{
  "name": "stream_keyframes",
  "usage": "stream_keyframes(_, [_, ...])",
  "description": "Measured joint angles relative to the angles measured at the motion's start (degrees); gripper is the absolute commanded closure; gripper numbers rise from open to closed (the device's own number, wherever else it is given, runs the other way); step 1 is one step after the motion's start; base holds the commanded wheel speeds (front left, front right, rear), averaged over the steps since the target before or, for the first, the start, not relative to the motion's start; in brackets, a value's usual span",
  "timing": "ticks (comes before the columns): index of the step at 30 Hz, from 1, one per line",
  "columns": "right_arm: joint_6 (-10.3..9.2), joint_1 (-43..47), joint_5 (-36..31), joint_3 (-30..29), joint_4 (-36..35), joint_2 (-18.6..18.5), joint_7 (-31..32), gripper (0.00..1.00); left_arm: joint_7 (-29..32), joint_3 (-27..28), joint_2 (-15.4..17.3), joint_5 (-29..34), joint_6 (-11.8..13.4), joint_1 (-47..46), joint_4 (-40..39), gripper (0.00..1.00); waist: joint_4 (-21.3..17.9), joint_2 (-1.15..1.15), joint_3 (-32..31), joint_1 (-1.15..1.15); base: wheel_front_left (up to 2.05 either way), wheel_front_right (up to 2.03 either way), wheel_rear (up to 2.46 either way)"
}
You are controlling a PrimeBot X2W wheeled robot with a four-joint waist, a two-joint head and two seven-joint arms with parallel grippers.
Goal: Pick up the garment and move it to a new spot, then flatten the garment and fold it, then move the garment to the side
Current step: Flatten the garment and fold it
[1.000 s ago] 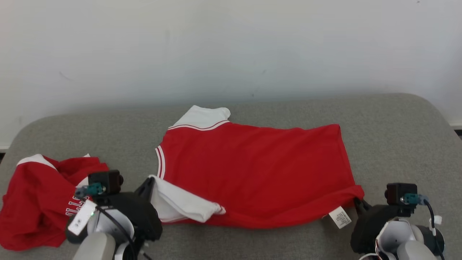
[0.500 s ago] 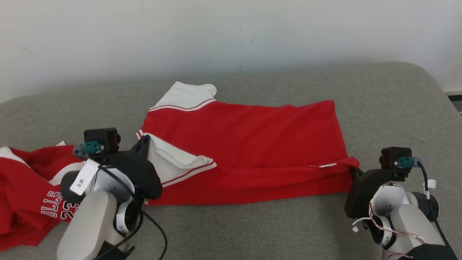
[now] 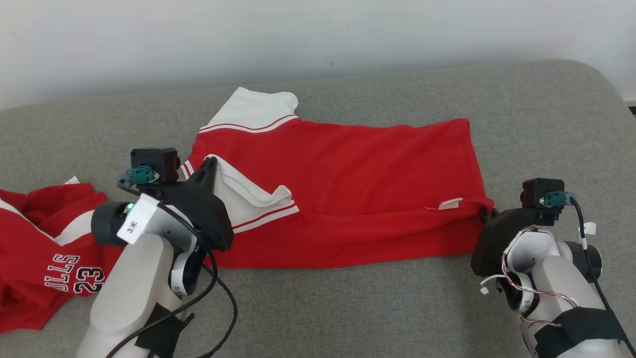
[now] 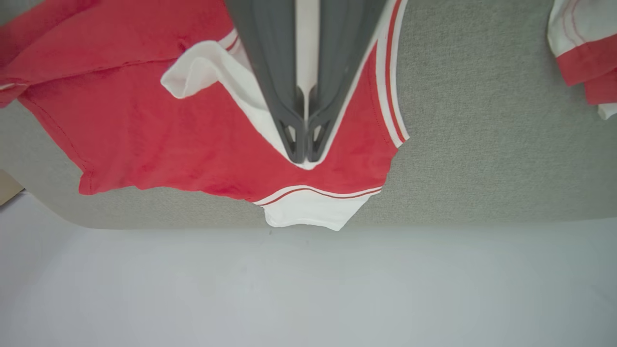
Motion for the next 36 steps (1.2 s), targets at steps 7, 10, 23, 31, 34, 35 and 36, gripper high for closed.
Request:
stream_keyframes(7, [-0.18,-2.06,0.00,-0.20,1.64,0.34,-3.55,0.00,-4.72,-0.23,-0.03,2.01,-0.14,-1.83,2.75,0.00,-0.17,0.00,-0.21,-0.01,0.00,0.00,0.00])
stream_keyframes(10, [-0.13,-1.52,0.00,-0.36,1.96,0.14,-4.77,0.00,-6.24,-0.44,0.18,2.20,-0.41,-1.66,3.41,0.00,-0.07,0.00,-0.89,-0.01,0.00,0.00,0.00])
stream_keyframes(23, [1.12,8.26,-0.31,-0.29,1.75,-2.01,-7.20,0.00,-7.49,-2.97,4.16,3.14,-0.96,11.98,5.59,0.00,1.32,-0.01,-5.34,-0.02,0.00,0.00,0.00])
stream_keyframes(31, [1.18,8.59,-0.31,-0.11,1.68,-1.86,-7.45,0.00,-7.42,-3.43,4.23,3.52,-0.87,12.46,5.93,0.00,1.92,0.00,-4.89,-0.01,0.00,0.00,0.00])
stream_keyframes(34, [1.18,7.93,-0.31,0.07,2.19,-1.78,-7.42,0.00,-6.90,-3.52,4.12,3.59,-0.87,12.27,6.04,0.00,2.15,0.00,-4.35,-0.01,0.00,0.00,0.00])
stream_keyframes(35, [1.18,7.56,-0.31,0.09,2.19,-1.71,-7.42,0.00,-6.69,-3.55,4.13,3.61,-0.87,12.23,6.05,0.00,2.22,0.00,-4.18,-0.01,0.00,0.00,0.00])
stream_keyframes(36, [1.18,7.22,-0.31,0.11,2.16,-1.69,-7.42,0.00,-6.65,-3.59,4.10,3.63,-0.87,12.16,6.09,0.00,2.29,-0.01,-4.00,-0.01,0.00,0.00,0.00])
